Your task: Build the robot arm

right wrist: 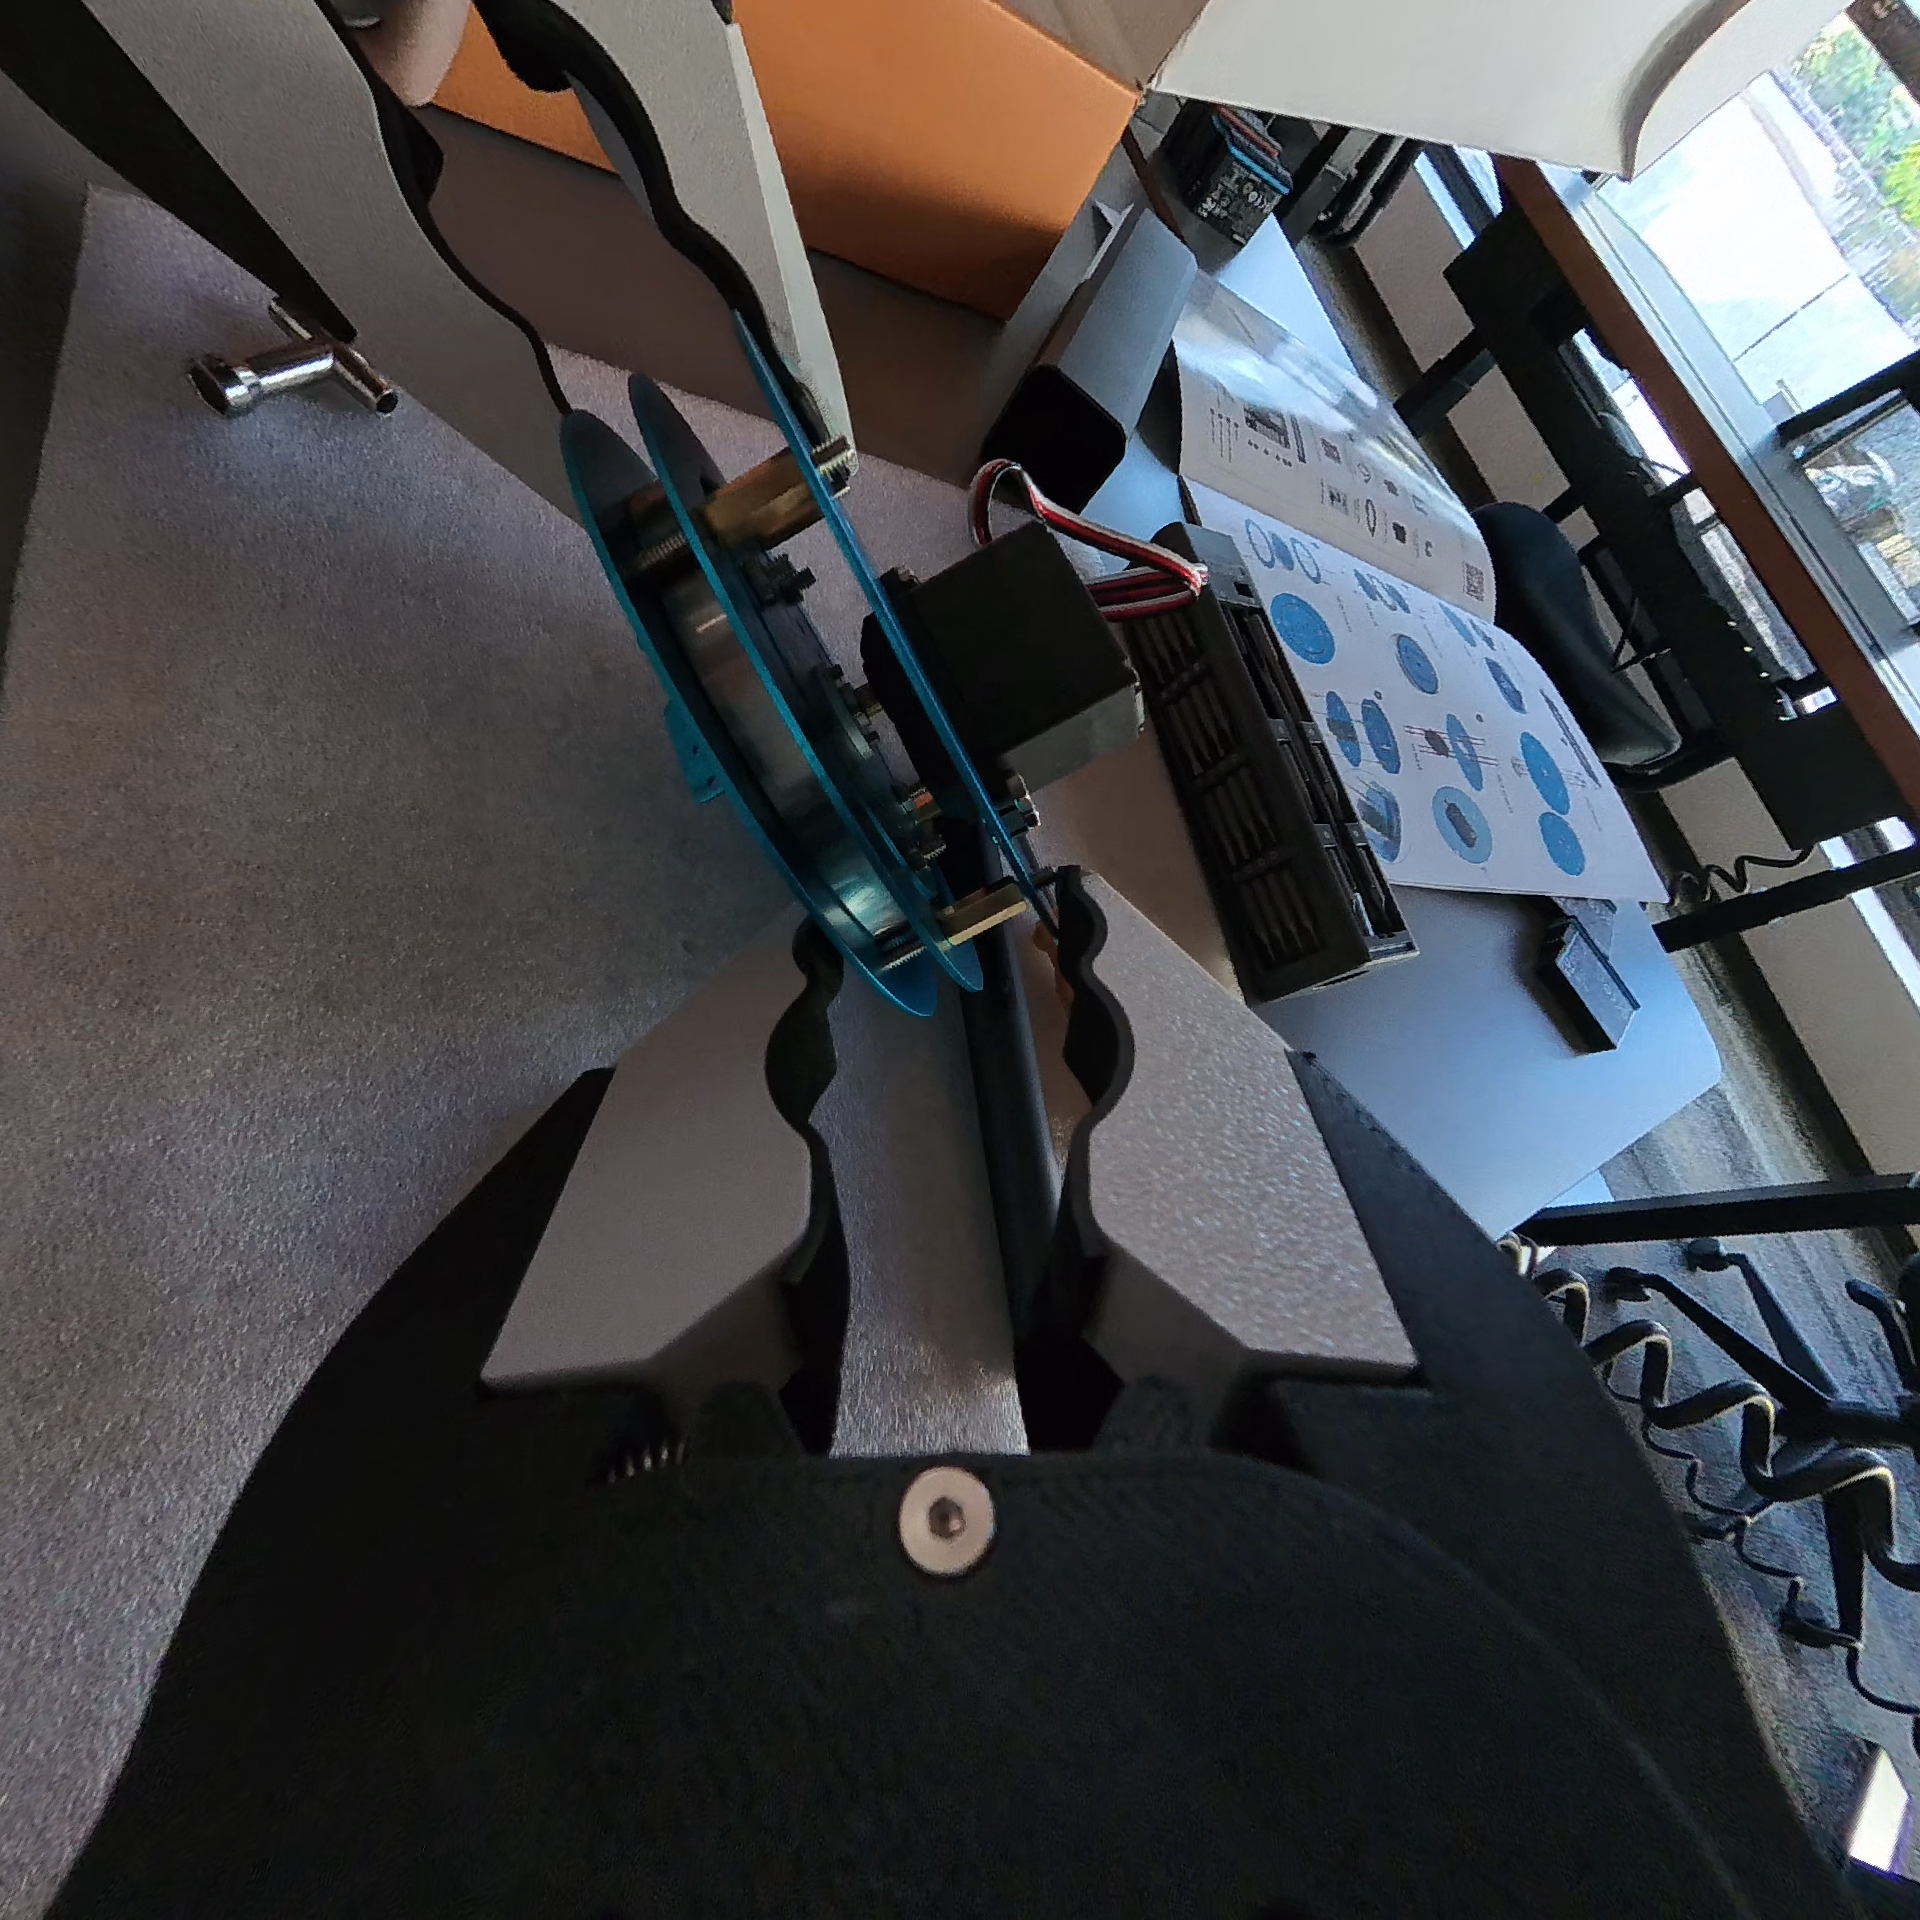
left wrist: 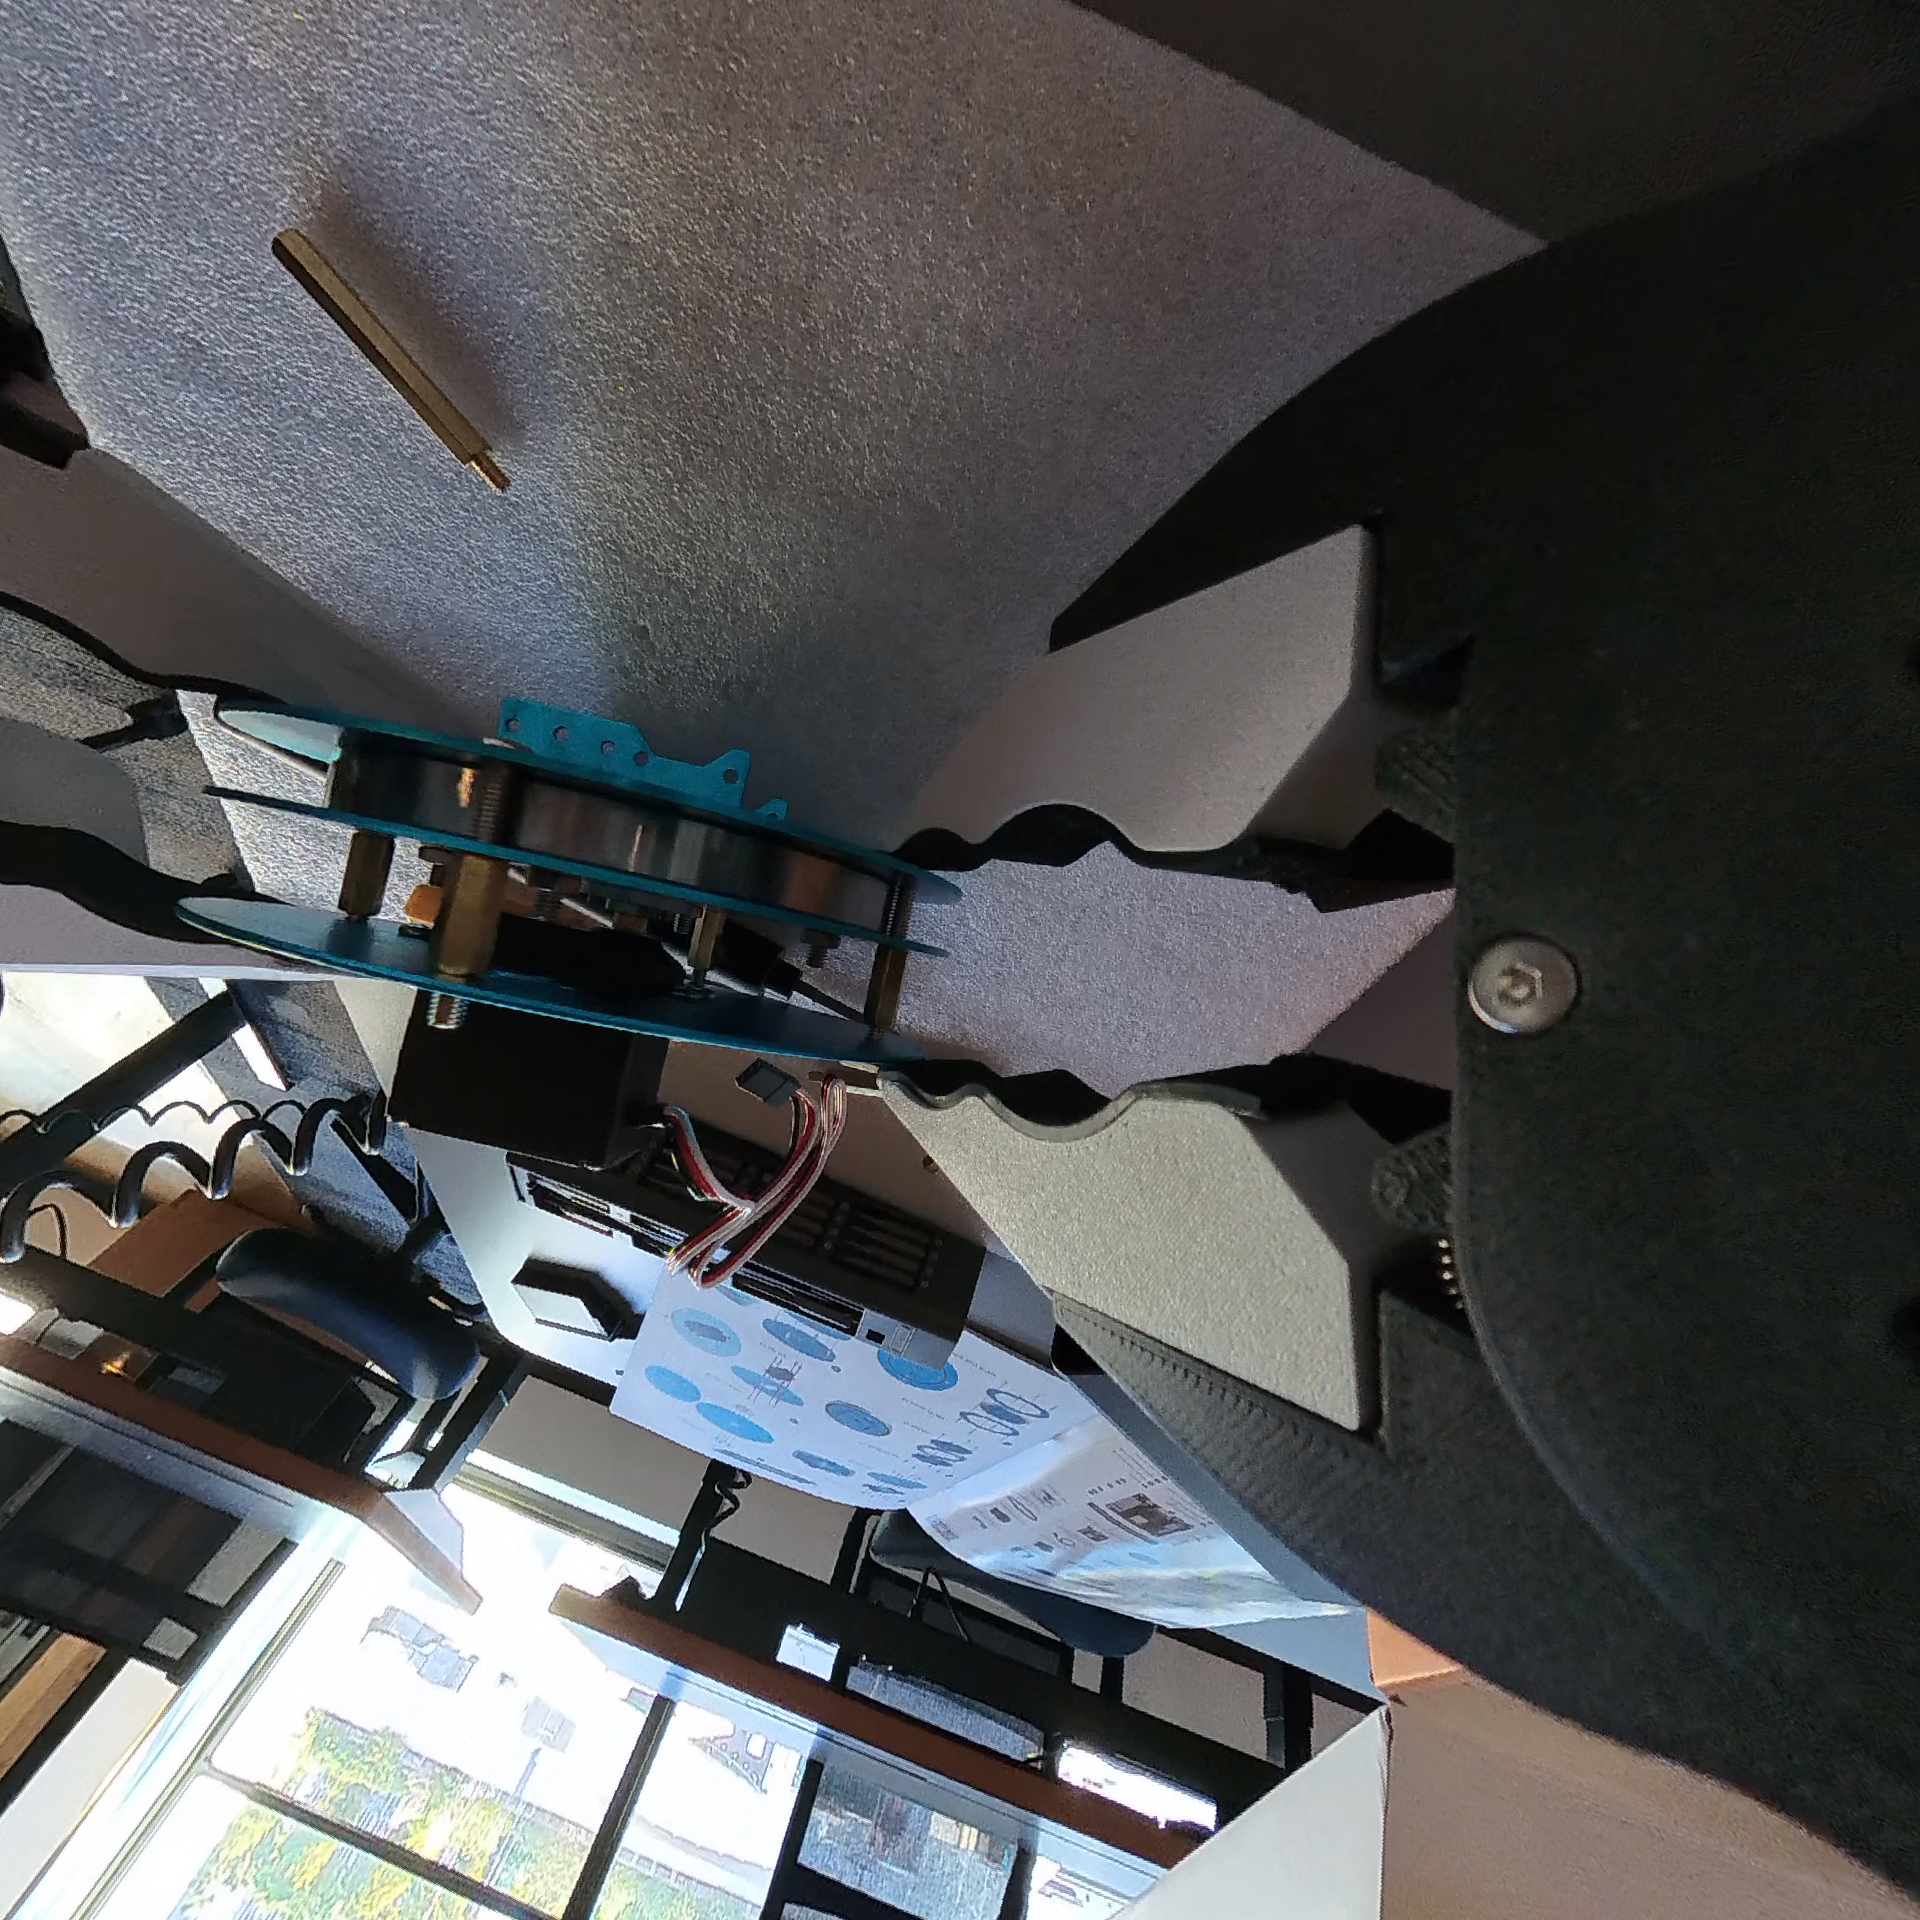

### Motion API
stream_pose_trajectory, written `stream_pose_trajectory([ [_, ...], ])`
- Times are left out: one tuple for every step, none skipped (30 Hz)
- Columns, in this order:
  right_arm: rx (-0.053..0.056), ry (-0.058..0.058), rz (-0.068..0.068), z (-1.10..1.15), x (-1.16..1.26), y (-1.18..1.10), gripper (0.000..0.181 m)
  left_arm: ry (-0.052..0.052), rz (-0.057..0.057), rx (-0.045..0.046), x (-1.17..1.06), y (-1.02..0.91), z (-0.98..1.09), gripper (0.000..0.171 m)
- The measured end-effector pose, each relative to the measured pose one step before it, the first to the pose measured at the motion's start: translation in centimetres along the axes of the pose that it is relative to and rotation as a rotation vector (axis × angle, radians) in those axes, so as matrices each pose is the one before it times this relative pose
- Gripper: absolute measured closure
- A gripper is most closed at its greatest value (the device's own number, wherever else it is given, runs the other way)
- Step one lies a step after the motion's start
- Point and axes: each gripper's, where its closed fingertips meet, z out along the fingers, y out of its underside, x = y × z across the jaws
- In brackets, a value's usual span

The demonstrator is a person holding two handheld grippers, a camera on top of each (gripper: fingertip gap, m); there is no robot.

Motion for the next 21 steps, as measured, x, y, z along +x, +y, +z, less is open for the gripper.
stream_pose_trajectory([
  [0.0006, -0.004, 0.0041, 0.017, 0.023, -0.042, 0.139, 0.003, -0.0055, 0.00177, -0.03, 0.002, 0.016, 0.137],
  [0.0005, -0.0035, 0.0013, 0.024, 0.031, -0.072, 0.139, 0.0038, -0.0062, 0.00192, -0.046, 0.023, 0.004, 0.137],
  [-0.0002, -0.0037, 0.0018, 0.033, 0.04, -0.074, 0.139, 0.0045, -0.0075, 0.00121, -0.033, 0.044, 0.01, 0.137],
  [-0.0002, -0.0037, 0.0005, 0.029, 0.042, -0.104, 0.139, 0.006, -0.0115, 0.00088, -0.048, 0.059, 0.008, 0.137],
  [-0.0001, -0.0029, 0.0002, 0.044, 0.04, -0.125, 0.139, 0.0073, -0.0132, 0.00137, -0.044, 0.083, 0.016, 0.137],
  [0.0013, -0.002, 0.0003, 0.049, 0.027, -0.158, 0.139, 0.0077, -0.0121, 0.00142, -0.05, 0.102, 0.006, 0.137],
  [0.0016, -0.0016, -0.001, 0.045, 0.017, -0.159, 0.139, 0.0074, -0.0111, 0.00106, -0.043, 0.136, -0.003, 0.137],
  [0.0009, -0.0002, -0.0033, 0.034, 0.01, -0.173, 0.139, 0.0062, -0.0094, -0.00006, -0.041, 0.128, 0.001, 0.137],
  [0.0008, 0.0011, -0.0047, 0.041, -0.009, -0.151, 0.139, 0.0045, -0.0064, -0.00175, -0.02, 0.133, -0.001, 0.137],
  [0.0024, 0.0026, -0.0064, 0.026, -0.029, -0.15, 0.139, 0.0032, -0.0044, -0.0024, -0.016, 0.131, -0.011, 0.137],
  [0.0029, 0.0037, -0.0054, 0.014, -0.033, -0.129, 0.139, 0.0026, -0.0045, -0.0022, -0.013, 0.123, -0.016, 0.137],
  [0.0047, 0.0042, -0.0035, 0.002, -0.045, -0.116, 0.139, 0.0017, -0.0029, -0.00207, -0.007, 0.11, -0.012, 0.136],
  [0.005, 0.0036, -0.0029, 0.006, -0.06, -0.098, 0.139, 0.0003, -0.0006, -0.0015, -0.001, 0.099, -0.008, 0.136],
  [0.0051, 0.0034, -0.0028, -0.007, -0.041, -0.076, 0.139, -0.0001, -0.0015, -0.0002, -0.007, 0.074, -0.003, 0.136],
  [0.0051, 0.0025, 0.0008, 0.006, -0.012, -0.053, 0.139, -0.0001, -0.0036, 0.00022, 0.0, 0.045, 0.0, 0.137],
  [0.0066, 0.0008, 0.0041, 0.011, -0.003, -0.048, 0.139, -0.0001, -0.0035, -0.00068, -0.021, 0.039, 0.001, 0.137],
  [0.0073, -0.001, 0.0074, 0.006, 0.017, -0.034, 0.139, 0.0004, -0.002, -0.00236, -0.016, 0.003, 0.002, 0.137],
  [0.0078, -0.0019, 0.0057, -0.004, 0.01, -0.025, 0.139, 0.0001, 0.0002, -0.00448, -0.025, -0.002, -0.016, 0.137],
  [0.0053, -0.0016, 0.0022, -0.02, 0.006, 0.026, 0.139, -0.001, 0.0015, -0.00551, -0.029, -0.038, -0.015, 0.137],
  [0.0025, -0.0006, -0.0024, -0.039, 0.002, 0.033, 0.139, -0.002, 0.0023, -0.00554, -0.02, -0.049, -0.013, 0.137],
  [0.0007, 0.0012, -0.0044, -0.024, -0.026, 0.026, 0.14, -0.0037, 0.0061, -0.00548, -0.013, -0.059, -0.041, 0.137],
])
